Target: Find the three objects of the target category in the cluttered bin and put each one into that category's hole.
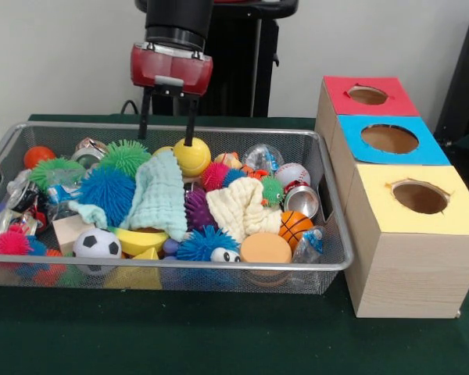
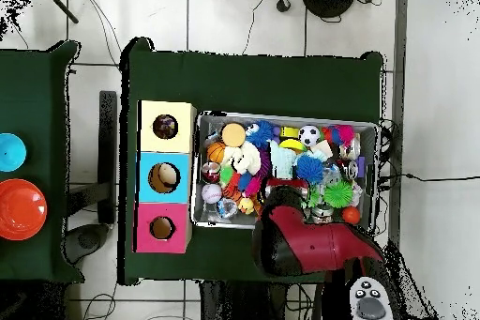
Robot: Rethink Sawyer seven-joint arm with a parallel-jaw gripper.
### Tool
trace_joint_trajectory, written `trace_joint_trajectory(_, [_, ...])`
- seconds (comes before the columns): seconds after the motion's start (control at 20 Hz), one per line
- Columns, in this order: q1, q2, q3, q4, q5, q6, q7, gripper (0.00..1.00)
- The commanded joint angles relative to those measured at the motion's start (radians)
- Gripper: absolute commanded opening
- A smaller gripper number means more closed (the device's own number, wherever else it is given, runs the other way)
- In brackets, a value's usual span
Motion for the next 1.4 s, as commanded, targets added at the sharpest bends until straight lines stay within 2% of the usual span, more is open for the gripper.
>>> trace_joint_trajectory(0.05, [0.03,0.106,0.011,-0.07,0.004,-0.132,0.079,1.0])
trace_joint_trajectory(0.3, [0.071,0.195,-0.049,-0.115,0.058,-0.212,0.061,1.0])
trace_joint_trajectory(0.7, [0.148,0.338,-0.133,-0.15,0.194,-0.336,0.051,1.0])
trace_joint_trajectory(1.25, [0.137,0.433,-0.125,-0.193,0.21,-0.358,0.078,1.0])
trace_joint_trajectory(1.4, [0.109,0.488,-0.109,-0.213,0.22,-0.334,0.102,1.0])
